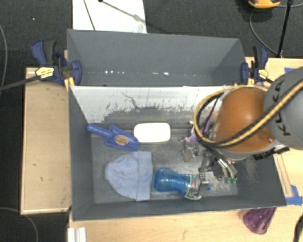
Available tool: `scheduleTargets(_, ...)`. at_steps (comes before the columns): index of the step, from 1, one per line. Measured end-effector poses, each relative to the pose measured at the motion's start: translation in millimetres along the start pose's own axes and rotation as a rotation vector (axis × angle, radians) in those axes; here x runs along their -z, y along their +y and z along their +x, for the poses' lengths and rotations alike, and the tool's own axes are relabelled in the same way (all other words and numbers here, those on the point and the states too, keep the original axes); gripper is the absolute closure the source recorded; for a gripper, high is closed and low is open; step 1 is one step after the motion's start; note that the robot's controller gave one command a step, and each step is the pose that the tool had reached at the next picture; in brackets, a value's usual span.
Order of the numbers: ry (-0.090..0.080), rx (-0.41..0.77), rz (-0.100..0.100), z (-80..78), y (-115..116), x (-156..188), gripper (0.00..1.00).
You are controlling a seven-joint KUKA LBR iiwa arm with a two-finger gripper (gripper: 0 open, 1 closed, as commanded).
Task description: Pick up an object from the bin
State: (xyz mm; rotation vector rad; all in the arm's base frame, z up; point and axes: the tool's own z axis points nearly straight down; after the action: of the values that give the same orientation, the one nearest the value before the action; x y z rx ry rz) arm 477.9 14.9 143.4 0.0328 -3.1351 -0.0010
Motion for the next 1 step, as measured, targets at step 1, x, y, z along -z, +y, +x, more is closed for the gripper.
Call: scheduleTargets(1, -0.008, -0.005, 0.000, -1.9, -0.1, 4.1, 0.00)
